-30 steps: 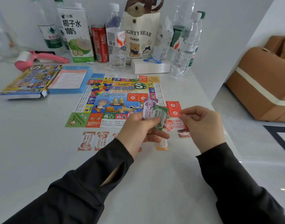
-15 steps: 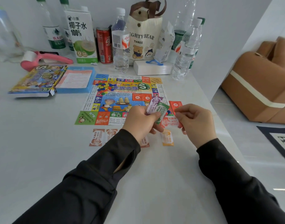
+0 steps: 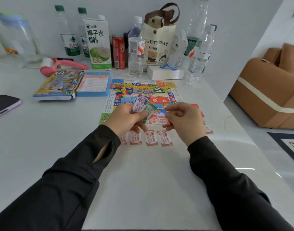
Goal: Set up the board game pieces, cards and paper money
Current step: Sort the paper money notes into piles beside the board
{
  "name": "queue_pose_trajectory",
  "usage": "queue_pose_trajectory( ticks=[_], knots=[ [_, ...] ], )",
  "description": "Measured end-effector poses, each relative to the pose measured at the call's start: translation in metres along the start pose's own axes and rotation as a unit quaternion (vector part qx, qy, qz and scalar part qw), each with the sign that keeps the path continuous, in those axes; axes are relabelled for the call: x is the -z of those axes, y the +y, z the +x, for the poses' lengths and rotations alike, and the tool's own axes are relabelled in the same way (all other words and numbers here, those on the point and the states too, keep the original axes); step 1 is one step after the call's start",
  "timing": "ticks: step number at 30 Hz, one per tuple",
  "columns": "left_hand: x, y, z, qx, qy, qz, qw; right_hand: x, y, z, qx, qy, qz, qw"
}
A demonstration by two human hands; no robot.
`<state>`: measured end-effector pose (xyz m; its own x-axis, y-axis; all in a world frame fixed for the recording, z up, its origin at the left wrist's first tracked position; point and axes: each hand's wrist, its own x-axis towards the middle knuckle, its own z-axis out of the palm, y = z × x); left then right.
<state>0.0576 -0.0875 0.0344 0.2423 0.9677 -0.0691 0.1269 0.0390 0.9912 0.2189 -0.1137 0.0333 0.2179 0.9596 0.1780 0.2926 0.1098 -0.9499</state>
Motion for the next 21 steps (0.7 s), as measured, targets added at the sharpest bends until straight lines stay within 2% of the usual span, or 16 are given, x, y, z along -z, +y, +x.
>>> queue_pose_trajectory(
  ticks=[8, 17, 21],
  knots=[
    [0.020, -0.005, -0.007, -0.026, 0.013, -0.012, 1.000, -0.012, -0.004, -0.010, 0.022, -0.055, -0.034, 0.998],
    [0.035, -0.010, -0.006, -0.018, -0.041, 0.031, 0.999, -0.024, -0.010, -0.013, -0.025, -0.136, -0.096, 0.986],
    [0.050, -0.005, -0.005, -0.029, -0.033, 0.044, 0.998, -0.036, -0.017, -0.009, -0.018, -0.147, -0.137, 0.979]
  ],
)
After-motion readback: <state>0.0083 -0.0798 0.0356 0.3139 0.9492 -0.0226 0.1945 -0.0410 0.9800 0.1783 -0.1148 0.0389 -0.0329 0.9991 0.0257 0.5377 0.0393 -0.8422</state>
